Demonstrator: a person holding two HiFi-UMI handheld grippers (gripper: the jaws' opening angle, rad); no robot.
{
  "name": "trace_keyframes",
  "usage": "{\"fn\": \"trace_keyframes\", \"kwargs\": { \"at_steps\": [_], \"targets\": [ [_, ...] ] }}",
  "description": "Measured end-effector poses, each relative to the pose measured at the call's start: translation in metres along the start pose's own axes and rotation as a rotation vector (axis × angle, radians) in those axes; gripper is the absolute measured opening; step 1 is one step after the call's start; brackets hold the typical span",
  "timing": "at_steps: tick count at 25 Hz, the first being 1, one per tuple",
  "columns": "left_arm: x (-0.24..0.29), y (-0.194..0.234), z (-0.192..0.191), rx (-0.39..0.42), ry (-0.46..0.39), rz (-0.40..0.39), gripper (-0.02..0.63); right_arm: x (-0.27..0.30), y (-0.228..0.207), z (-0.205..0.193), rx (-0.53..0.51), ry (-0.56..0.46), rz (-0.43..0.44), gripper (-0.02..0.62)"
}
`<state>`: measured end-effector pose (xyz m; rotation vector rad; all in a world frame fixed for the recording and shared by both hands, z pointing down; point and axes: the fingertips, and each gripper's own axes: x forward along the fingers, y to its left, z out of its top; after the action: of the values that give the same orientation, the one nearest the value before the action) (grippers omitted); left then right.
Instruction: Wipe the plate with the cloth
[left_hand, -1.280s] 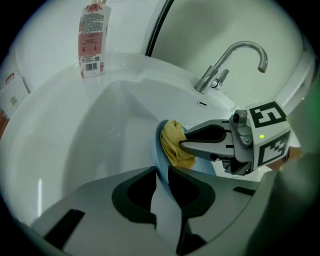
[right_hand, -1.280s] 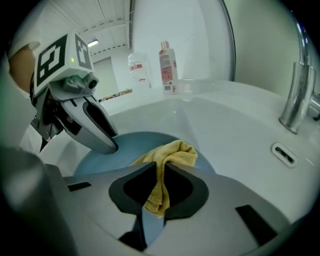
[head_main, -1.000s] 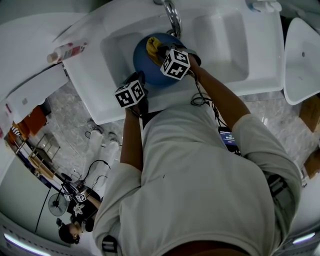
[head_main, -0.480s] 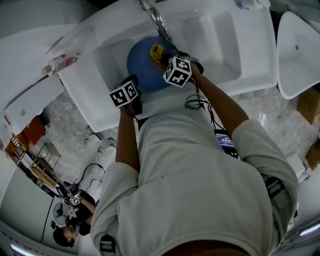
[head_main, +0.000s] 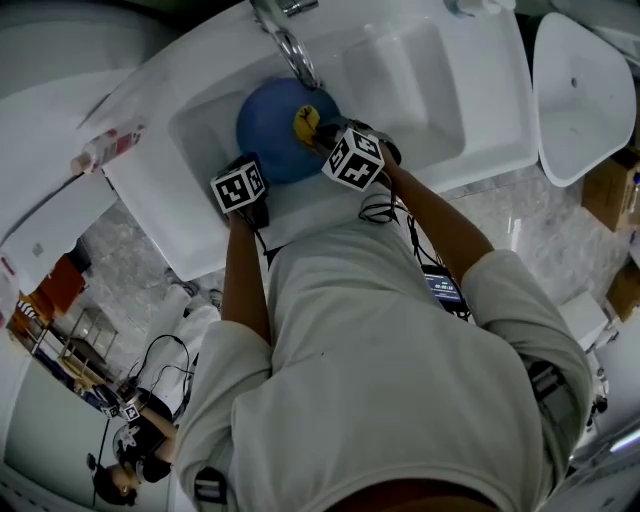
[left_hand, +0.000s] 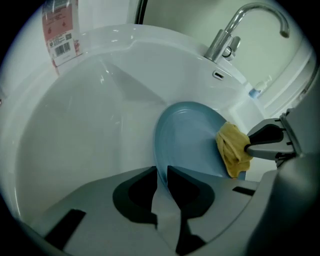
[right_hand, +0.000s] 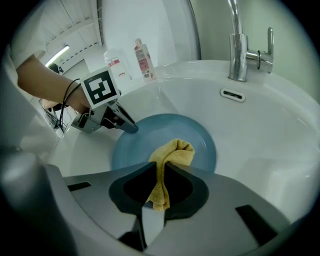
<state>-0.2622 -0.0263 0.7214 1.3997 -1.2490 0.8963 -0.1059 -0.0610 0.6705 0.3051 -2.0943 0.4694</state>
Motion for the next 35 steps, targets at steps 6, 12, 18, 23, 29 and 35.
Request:
{"fn": "trace_keyframes", "kwargs": {
  "at_steps": [6, 12, 18, 23, 29, 35],
  "targets": [
    [-0.004, 0.003, 0.001, 0.088, 0.018, 0.071, 0.089, -0.015, 0.005, 0.002, 0.009, -0.027, 0.011, 0.048],
    [-0.015, 0.013, 0.003, 0.106, -0.023, 0.107, 0.124, -0.013, 0.006, 0.006, -0.004, -0.034, 0.022, 0.048],
    [-0.036, -0.005, 0.001, 0.073, -0.075, 0.049, 0.118, -0.02, 0.009, 0.009, 0.005, -0.062, 0.034, 0.048],
    [-0.052, -0.044, -0.002, 0.102, -0.128, -0.032, 0.034, -0.03, 0.014, 0.011, -0.001, -0.098, 0.045, 0.048],
    [-0.051, -0.064, 0.003, 0.093, -0.177, -0.061, 0.025, -0.025, 0.012, 0.02, -0.033, -0.115, 0.051, 0.048],
    [-0.078, -0.097, 0.009, 0.115, -0.235, -0.097, 0.025, -0.055, 0.013, 0.026, -0.042, -0.162, -0.003, 0.048]
  ]
}}
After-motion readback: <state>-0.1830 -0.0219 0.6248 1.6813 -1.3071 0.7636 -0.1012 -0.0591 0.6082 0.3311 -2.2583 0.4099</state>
